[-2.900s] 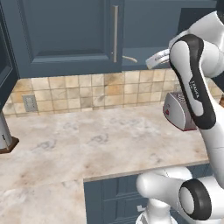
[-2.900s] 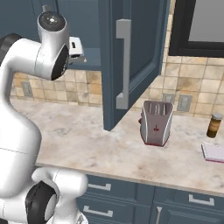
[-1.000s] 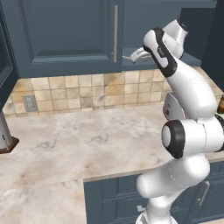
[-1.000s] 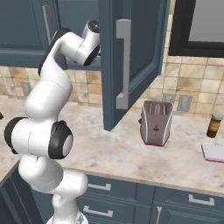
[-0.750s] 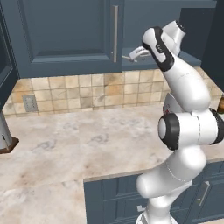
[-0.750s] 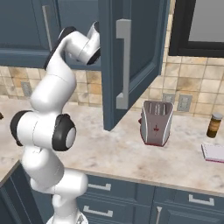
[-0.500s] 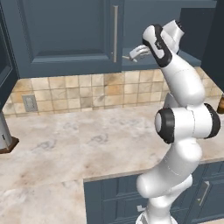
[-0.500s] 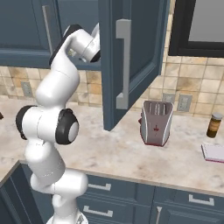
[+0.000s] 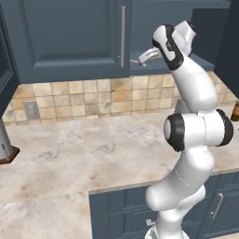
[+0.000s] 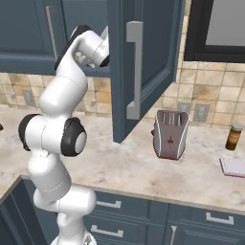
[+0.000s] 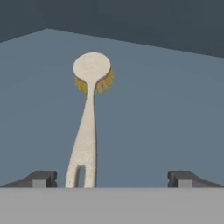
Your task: Open the cabinet. Pick the dish brush and place it next to the sink. Then close the cabinet.
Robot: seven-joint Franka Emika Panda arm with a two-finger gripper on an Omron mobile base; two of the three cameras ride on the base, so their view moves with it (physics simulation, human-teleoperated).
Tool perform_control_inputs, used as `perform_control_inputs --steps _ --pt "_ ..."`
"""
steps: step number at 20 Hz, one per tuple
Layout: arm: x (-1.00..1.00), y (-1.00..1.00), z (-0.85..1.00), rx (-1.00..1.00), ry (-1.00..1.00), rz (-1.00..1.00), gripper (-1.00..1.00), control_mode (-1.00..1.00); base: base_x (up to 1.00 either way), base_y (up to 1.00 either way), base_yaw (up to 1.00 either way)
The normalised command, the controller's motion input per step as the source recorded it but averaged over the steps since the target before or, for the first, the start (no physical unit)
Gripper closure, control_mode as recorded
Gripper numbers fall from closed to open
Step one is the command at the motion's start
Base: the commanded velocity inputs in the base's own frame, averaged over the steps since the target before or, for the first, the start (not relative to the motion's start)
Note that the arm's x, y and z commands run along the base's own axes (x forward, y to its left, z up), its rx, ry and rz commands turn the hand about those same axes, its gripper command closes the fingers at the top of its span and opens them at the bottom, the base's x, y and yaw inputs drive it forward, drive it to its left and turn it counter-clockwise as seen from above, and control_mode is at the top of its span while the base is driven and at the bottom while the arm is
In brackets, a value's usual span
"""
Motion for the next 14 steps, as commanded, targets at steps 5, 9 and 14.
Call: perform_control_inputs --steps 5,9,14 --pt "0.00 0.64 -0.75 -0.07 -0.04 0.04 1.00 -1.00 0.00 0.00 0.00" --pt "0.00 0.51 -0.58 -0.06 -0.07 0.03 1.00 -1.00 0.00 0.00 0.00" --pt "-0.19 0.28 -0.19 -0.01 -0.12 0.00 1.00 -1.00 0.00 0.00 0.00"
